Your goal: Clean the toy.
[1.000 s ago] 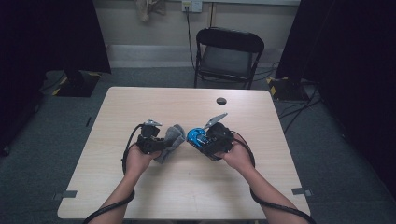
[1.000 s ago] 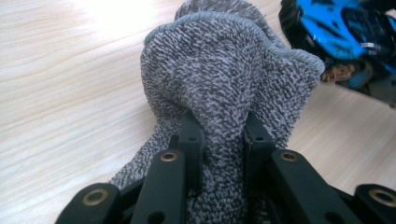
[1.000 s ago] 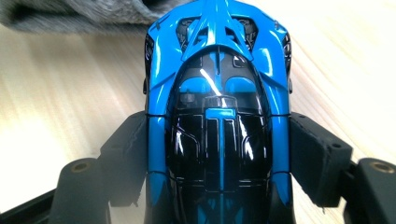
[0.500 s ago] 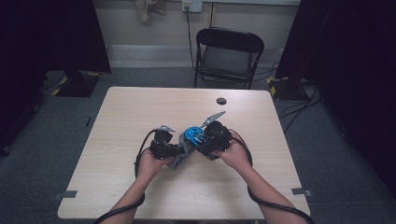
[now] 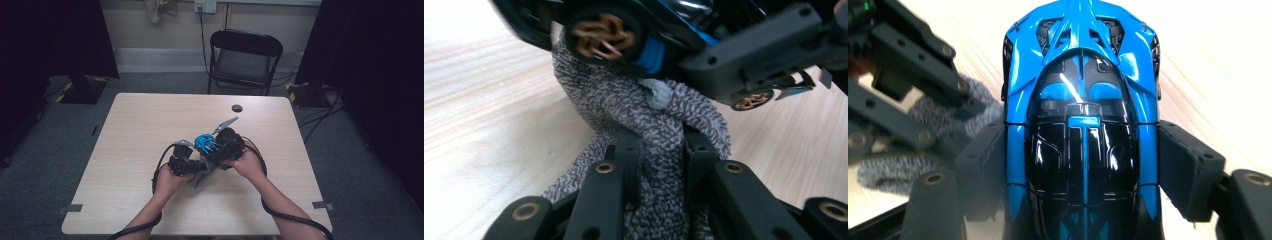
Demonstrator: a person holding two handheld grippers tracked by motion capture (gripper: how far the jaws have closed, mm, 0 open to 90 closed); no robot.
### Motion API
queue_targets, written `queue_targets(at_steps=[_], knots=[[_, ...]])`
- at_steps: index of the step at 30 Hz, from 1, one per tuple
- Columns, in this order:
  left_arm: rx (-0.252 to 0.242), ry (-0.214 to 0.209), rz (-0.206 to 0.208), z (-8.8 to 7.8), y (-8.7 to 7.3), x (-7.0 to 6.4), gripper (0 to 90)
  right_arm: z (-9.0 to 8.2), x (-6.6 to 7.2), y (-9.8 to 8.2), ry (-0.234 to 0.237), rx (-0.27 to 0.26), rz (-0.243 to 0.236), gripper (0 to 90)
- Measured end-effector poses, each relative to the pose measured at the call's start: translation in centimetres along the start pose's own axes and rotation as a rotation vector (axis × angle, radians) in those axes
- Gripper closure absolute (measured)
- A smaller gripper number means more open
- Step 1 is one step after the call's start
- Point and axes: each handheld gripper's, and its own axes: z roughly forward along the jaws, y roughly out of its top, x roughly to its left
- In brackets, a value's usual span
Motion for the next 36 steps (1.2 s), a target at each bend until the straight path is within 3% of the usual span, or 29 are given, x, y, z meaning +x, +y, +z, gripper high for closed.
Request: queue_targets(at_steps=[21,33,36], knots=[[0.052,-0.023,0.071,0.7,-0.5,-1.9,74.5,0.5,-0.4,1.4,-0.022,0.004,0.033,28.6],[0.128,-0.055,0.139,1.4,-0.9,-3.5,74.2,0.6,-1.0,1.4,-0.035,0.003,0.05,28.5],[0.132,-0.049,0.141,1.3,-1.0,-3.5,74.1,0.5,-1.2,1.3,-0.034,0.002,0.056,28.5]])
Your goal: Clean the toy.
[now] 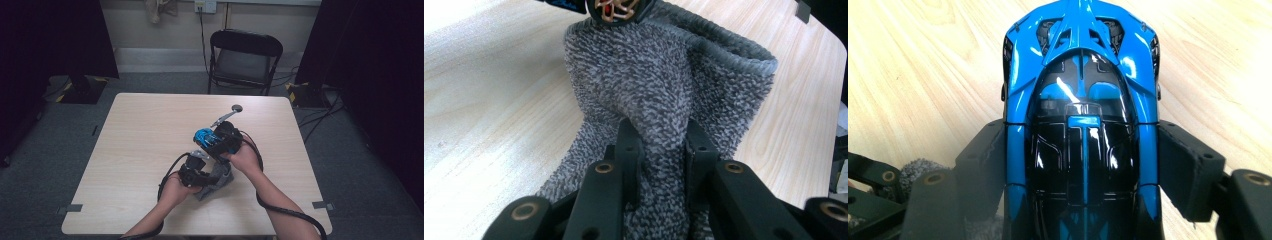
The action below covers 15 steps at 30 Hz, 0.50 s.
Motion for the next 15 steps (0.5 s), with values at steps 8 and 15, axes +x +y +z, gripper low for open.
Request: queue_targets(at_steps=[8,15], knots=[[-0.014,0.098,-0.041,-2.2,-0.2,2.5,74.2,-0.9,-0.4,-0.6,-0.006,-0.003,0.0,28.5],[-0.055,0.219,-0.104,-4.7,-0.2,5.5,74.2,-1.6,-0.2,-1.0,0.005,-0.013,-0.016,28.6]])
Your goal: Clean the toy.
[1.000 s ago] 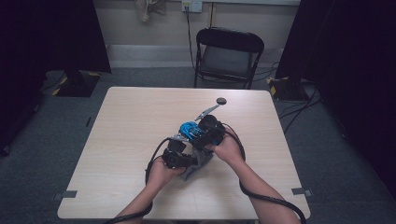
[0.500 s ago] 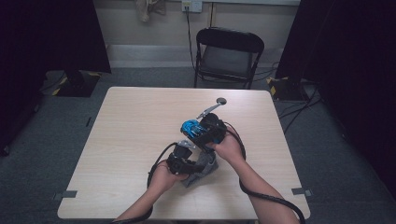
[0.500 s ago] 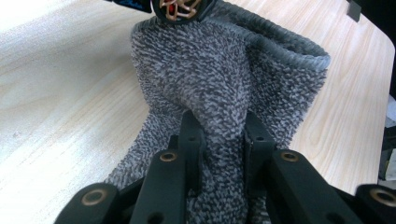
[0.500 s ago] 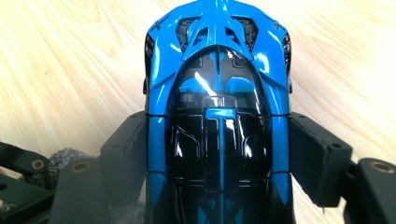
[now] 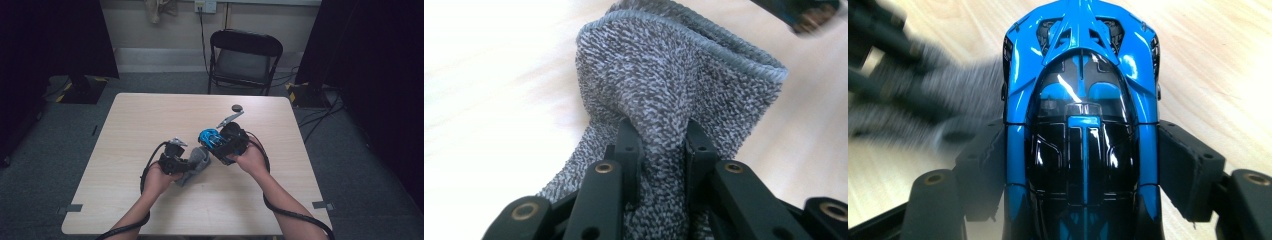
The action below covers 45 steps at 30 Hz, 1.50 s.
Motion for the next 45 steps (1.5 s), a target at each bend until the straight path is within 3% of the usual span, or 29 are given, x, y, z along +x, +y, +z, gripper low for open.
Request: queue_targets(at_steps=[8,14,24,35,45], knots=[[-0.044,0.077,-0.064,-0.5,1.2,2.4,74.2,0.1,1.5,-0.4,0.031,0.002,-0.045,28.6],[-0.094,0.066,-0.091,-0.4,1.8,2.5,74.2,0.1,2.4,-0.4,0.053,-0.003,-0.062,28.5],[-0.074,-0.028,-0.012,0.5,1.9,0.4,74.4,0.7,2.0,-0.6,0.04,0.01,-0.044,28.5],[-0.057,-0.061,0.047,1.1,1.6,-1.1,74.3,0.7,1.5,-0.3,0.037,0.009,-0.024,28.6],[-0.044,-0.094,0.063,1.8,1.3,-2.0,74.3,1.1,1.7,0.3,0.031,0.029,-0.028,28.5]])
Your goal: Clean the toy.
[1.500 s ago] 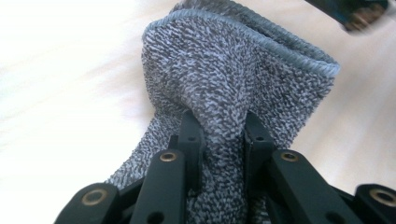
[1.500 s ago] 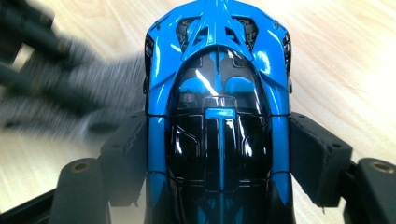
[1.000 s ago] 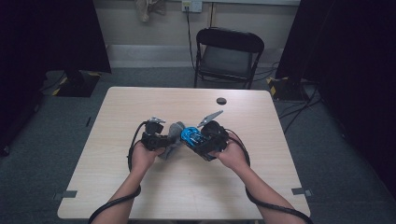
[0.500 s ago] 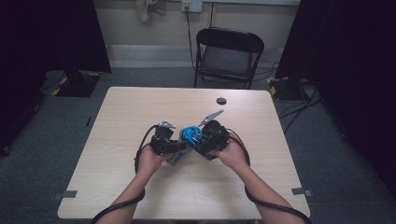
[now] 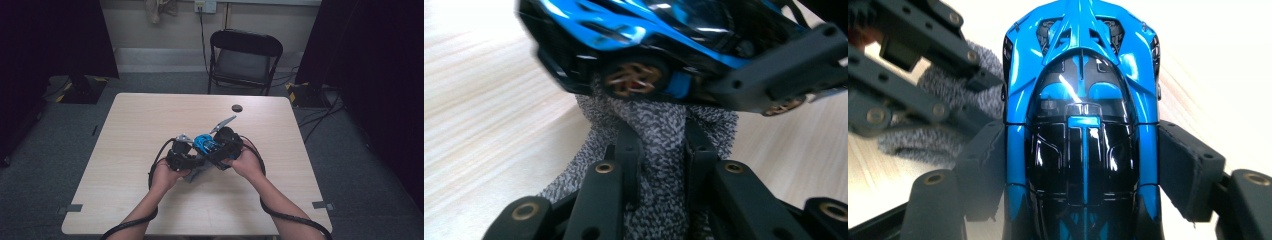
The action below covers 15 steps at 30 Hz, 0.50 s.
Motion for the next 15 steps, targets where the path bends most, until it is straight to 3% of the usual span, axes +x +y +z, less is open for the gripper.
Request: queue_targets(at_steps=[15], knots=[[0.019,-0.025,0.019,1.0,-0.3,-1.2,74.2,0.7,-0.4,0.3,0.002,0.018,0.025,28.5]])
